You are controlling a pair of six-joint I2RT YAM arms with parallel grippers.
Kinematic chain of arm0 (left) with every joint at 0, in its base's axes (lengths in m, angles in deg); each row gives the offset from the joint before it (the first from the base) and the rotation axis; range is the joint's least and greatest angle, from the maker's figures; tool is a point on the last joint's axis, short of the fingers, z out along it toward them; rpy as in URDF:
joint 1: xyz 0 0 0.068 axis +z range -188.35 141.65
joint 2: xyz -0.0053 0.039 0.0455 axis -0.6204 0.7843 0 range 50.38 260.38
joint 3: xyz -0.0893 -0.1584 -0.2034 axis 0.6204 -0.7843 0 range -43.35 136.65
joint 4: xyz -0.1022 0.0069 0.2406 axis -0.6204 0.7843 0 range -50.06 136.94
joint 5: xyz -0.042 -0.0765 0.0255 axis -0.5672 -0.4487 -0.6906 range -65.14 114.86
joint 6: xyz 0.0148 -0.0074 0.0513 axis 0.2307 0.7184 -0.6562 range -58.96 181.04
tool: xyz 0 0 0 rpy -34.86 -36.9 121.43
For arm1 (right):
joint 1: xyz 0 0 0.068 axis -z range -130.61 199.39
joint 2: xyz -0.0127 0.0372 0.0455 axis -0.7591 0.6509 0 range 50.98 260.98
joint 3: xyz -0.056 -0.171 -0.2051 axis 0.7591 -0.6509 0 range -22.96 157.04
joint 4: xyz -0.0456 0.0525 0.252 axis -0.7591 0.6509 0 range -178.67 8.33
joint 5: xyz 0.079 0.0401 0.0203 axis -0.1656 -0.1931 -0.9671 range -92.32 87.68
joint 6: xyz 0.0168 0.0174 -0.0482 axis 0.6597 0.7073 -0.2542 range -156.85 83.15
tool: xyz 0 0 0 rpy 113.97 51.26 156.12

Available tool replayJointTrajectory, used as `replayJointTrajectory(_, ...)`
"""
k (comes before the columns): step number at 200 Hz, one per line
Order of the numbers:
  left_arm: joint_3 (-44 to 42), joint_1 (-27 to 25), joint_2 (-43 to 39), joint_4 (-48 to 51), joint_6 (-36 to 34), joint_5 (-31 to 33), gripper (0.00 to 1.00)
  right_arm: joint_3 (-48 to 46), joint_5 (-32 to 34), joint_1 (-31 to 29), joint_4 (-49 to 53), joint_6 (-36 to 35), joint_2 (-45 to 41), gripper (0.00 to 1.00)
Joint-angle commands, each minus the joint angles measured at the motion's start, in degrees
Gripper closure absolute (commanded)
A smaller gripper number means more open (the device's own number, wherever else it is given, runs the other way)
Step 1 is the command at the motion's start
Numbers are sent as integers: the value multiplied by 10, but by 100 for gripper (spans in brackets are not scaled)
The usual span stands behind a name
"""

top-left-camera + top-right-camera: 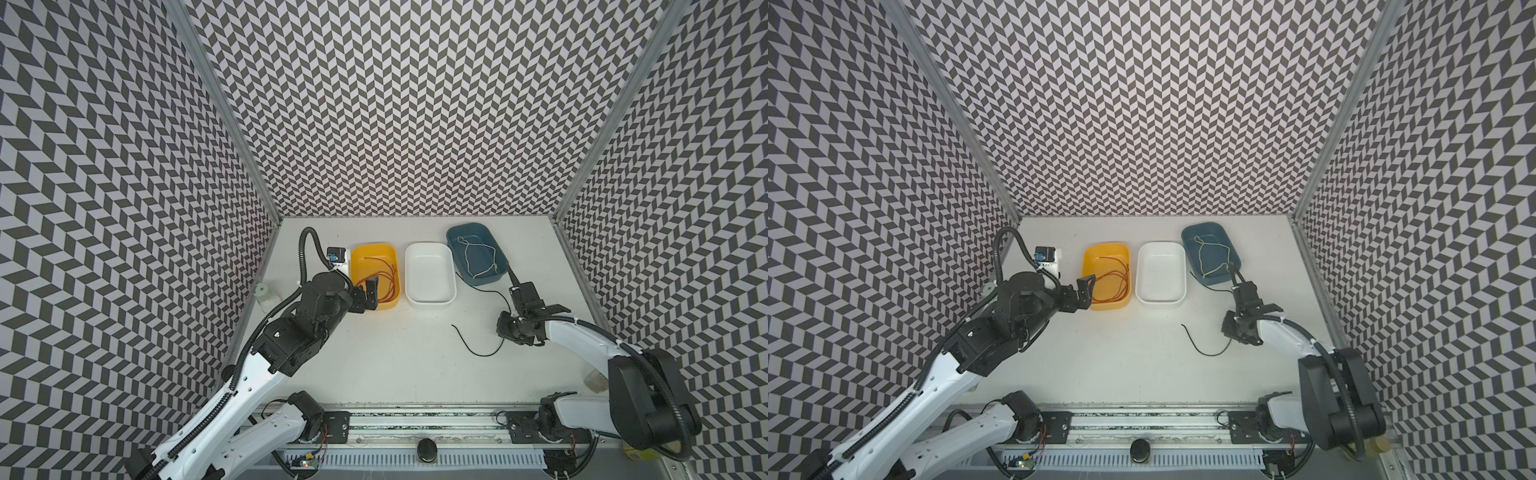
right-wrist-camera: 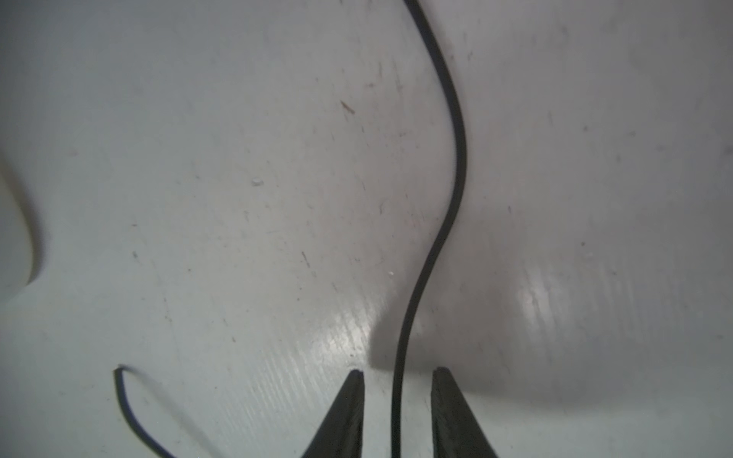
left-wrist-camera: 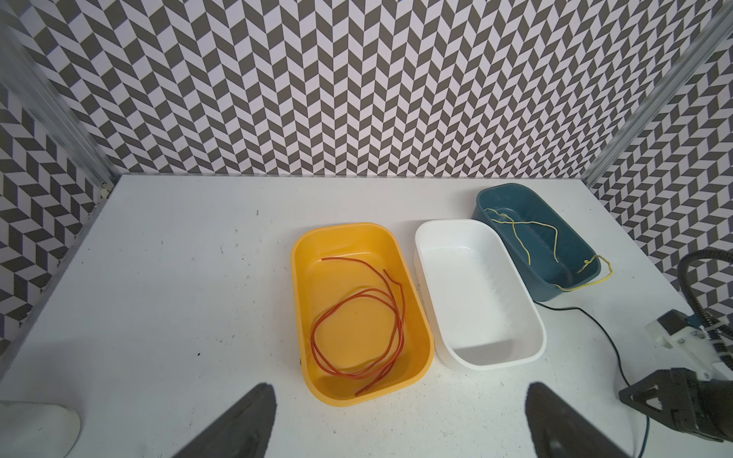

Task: Untangle the cables
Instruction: 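Close the right gripper on the black wire, then lift the black wire and carry it over the white tray with the right gripper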

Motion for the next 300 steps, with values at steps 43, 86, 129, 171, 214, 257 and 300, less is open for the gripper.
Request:
replayJointTrajectory(43, -3, -5, -8, 1, -6, 8, 0, -9, 17, 0, -2, 9, -37, 100)
replayJointTrajectory(86, -4, -5, -8, 1, -6, 10, 0, 7, 39, 1, 43, -2, -106, 100)
replayJointTrajectory(129, -3, -5, -9, 1, -6, 9, 0, 48, 45, 0, 106, -23, -217, 100)
replayJointTrajectory(171, -4, -5, -8, 0, -6, 10, 0, 125, 48, -7, 182, -39, -302, 100)
replayJointTrajectory(214, -4, -5, -8, 1, -6, 14, 0, 268, 53, -44, 248, -57, -328, 100)
replayJointTrajectory(257, -4, -5, -10, 0, -7, 18, 0, 394, 87, -145, 290, -61, -281, 100)
replayJointTrajectory(300, -6, -4, -12, -2, -7, 20, 0, 491, 137, -249, 296, -66, -195, 100)
